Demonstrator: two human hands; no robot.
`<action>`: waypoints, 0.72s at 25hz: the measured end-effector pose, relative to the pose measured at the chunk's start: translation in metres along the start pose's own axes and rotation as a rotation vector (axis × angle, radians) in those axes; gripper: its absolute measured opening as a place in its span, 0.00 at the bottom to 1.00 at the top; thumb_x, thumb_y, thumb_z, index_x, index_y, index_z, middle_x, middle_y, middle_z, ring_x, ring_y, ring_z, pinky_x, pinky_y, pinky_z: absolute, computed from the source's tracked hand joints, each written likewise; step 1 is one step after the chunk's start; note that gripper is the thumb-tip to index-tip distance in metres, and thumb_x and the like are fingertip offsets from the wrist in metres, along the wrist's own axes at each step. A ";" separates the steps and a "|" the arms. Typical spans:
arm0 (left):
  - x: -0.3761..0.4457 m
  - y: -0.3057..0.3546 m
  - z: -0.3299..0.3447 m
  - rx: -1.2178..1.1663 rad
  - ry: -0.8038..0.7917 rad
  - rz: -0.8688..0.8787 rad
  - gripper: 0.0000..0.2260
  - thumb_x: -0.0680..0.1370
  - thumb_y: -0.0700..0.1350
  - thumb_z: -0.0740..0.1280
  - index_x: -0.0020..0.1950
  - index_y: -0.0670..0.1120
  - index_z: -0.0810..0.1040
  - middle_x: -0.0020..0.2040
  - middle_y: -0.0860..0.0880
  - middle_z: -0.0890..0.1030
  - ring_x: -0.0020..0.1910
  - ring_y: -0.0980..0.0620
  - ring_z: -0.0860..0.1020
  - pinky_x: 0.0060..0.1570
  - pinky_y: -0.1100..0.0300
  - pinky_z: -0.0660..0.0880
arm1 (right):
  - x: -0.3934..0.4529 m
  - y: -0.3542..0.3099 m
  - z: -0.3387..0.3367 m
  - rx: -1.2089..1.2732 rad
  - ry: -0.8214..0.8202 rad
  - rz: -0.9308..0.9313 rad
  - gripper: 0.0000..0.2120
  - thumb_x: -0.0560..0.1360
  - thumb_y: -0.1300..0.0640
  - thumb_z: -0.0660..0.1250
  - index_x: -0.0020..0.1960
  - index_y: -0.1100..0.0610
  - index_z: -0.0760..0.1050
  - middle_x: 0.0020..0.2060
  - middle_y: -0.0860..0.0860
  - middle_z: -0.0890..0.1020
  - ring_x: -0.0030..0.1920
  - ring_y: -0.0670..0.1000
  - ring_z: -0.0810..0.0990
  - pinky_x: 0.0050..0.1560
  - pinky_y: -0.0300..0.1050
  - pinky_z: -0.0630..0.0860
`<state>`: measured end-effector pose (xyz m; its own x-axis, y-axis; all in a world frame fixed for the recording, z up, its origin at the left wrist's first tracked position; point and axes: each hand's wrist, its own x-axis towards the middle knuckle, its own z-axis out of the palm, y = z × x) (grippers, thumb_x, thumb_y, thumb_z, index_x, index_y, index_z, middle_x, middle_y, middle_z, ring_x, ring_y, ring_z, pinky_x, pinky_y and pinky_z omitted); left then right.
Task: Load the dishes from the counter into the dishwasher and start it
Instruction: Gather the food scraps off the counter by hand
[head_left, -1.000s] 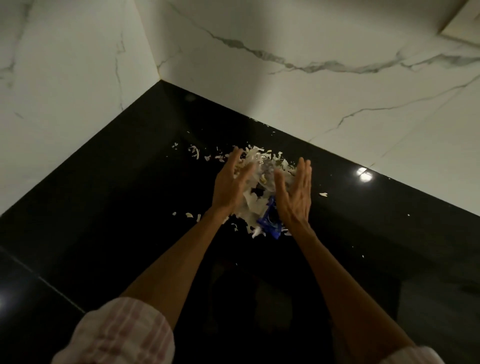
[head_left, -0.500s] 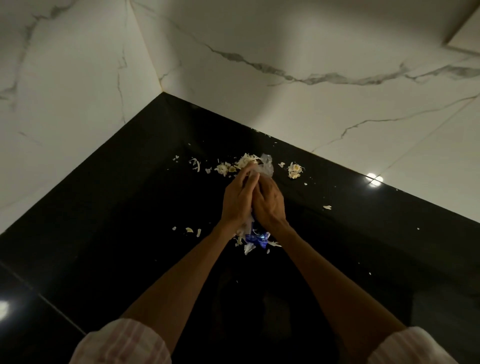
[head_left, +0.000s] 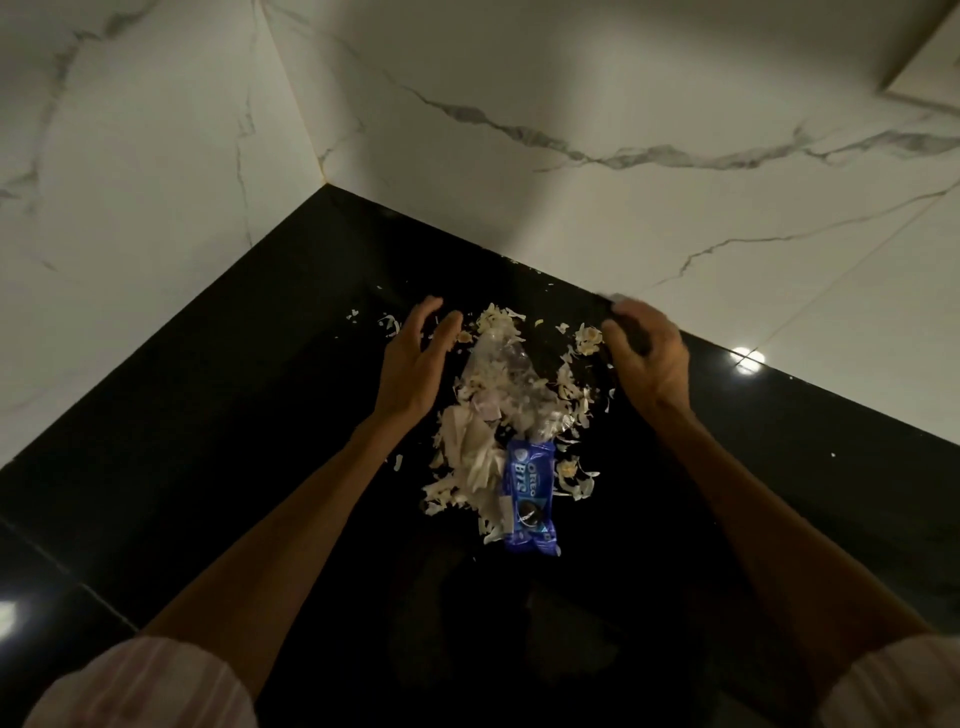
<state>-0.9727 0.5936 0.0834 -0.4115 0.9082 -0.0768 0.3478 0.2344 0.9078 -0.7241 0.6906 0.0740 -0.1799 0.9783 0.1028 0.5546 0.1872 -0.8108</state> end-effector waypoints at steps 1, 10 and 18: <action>0.007 0.003 -0.002 0.043 -0.034 0.001 0.28 0.80 0.64 0.54 0.76 0.52 0.63 0.76 0.49 0.65 0.73 0.52 0.65 0.69 0.55 0.63 | 0.012 0.003 0.002 -0.072 -0.089 -0.004 0.22 0.77 0.35 0.58 0.67 0.42 0.71 0.70 0.51 0.71 0.69 0.54 0.70 0.67 0.63 0.70; -0.067 -0.025 0.033 0.403 -0.297 0.209 0.34 0.74 0.73 0.35 0.78 0.62 0.48 0.80 0.54 0.45 0.78 0.55 0.42 0.75 0.46 0.45 | -0.040 -0.018 0.045 -0.029 -0.566 -0.103 0.23 0.81 0.42 0.49 0.73 0.46 0.66 0.74 0.52 0.67 0.72 0.54 0.65 0.72 0.61 0.62; -0.078 -0.048 0.044 0.537 -0.167 0.286 0.30 0.81 0.62 0.40 0.78 0.49 0.59 0.80 0.51 0.52 0.79 0.55 0.49 0.77 0.50 0.50 | -0.172 -0.029 0.016 -0.084 -0.185 0.084 0.36 0.75 0.28 0.45 0.78 0.40 0.42 0.78 0.39 0.42 0.78 0.42 0.45 0.75 0.50 0.49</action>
<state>-0.9200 0.5268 0.0281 -0.1176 0.9924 0.0362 0.8171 0.0760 0.5714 -0.7226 0.5151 0.0706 -0.2717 0.9593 -0.0772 0.6380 0.1195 -0.7607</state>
